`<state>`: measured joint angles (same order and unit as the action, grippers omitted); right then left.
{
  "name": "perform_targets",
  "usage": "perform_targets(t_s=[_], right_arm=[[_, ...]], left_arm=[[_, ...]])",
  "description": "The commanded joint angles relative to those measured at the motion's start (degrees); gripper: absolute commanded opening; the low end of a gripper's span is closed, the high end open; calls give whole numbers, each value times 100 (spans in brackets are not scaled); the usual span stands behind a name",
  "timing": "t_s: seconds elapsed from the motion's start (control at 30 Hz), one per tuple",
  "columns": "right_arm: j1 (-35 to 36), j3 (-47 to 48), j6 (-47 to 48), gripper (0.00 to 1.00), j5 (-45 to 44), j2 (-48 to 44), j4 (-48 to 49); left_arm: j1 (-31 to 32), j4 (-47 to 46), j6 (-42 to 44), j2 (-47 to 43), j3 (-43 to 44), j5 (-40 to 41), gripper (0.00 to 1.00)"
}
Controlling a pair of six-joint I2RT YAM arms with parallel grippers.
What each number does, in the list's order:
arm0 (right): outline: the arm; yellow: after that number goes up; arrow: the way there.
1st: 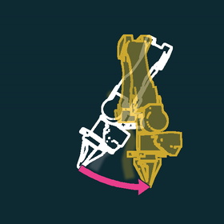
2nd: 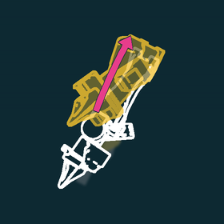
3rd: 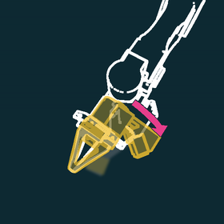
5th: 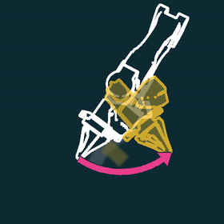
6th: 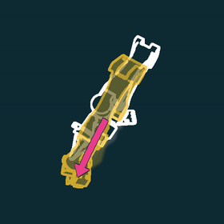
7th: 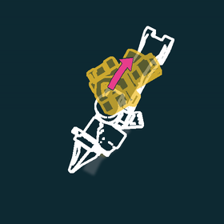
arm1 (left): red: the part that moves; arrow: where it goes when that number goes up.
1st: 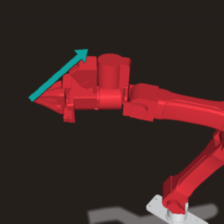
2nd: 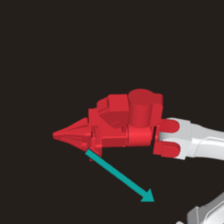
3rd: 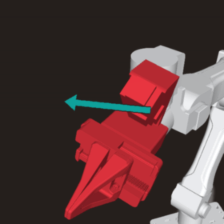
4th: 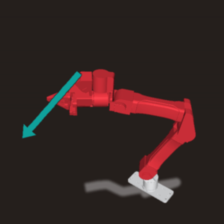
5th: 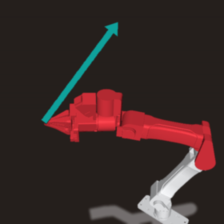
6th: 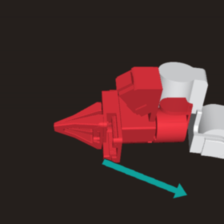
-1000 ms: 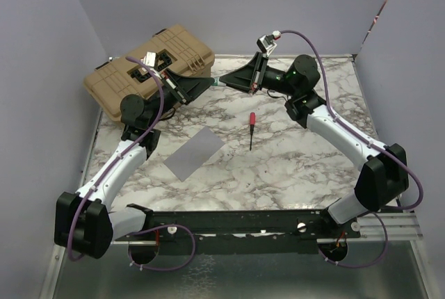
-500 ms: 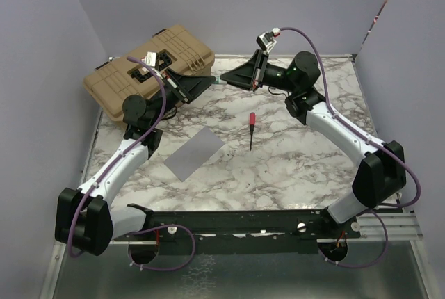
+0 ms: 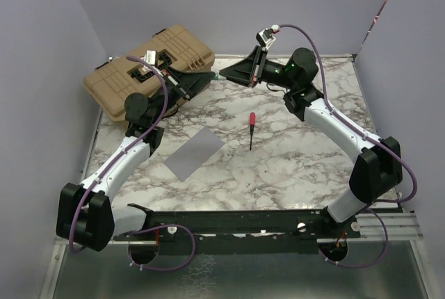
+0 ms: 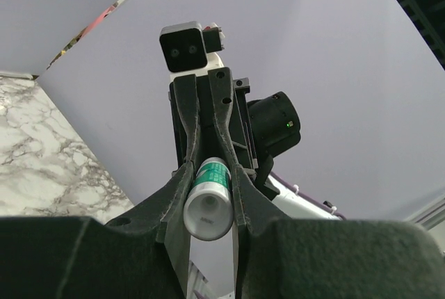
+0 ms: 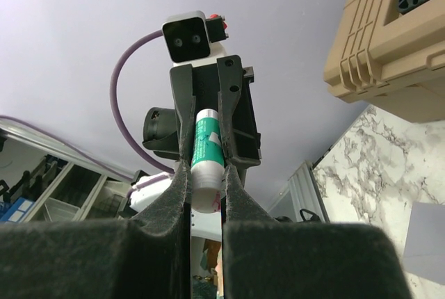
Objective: Place the letter into the envelope and seal it
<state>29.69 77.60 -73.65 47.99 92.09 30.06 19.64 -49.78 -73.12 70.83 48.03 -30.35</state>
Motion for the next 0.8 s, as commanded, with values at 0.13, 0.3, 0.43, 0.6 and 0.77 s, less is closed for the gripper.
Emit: perform_targets(t_s=[0.13, 0.3, 0.43, 0.6, 0.77], right_arm=[[696, 118, 58, 0, 128, 72, -56], [144, -265, 781, 0, -272, -392, -1112], [-159, -665, 1054, 0, -408, -662, -1548], [-307, -1087, 1278, 0, -771, -705, -2052], [-306, -1290, 1862, 0, -1356, -382, -2691]], left_arm=[[836, 1384, 480, 369, 112, -1029, 0], [569, 2394, 1146, -147, 165, -223, 0], [550, 3360, 1856, -517, 209, 456, 52], [543, 4595, 2615, -979, 77, 1448, 89], [534, 5712, 3120, -1410, -274, 2350, 99]])
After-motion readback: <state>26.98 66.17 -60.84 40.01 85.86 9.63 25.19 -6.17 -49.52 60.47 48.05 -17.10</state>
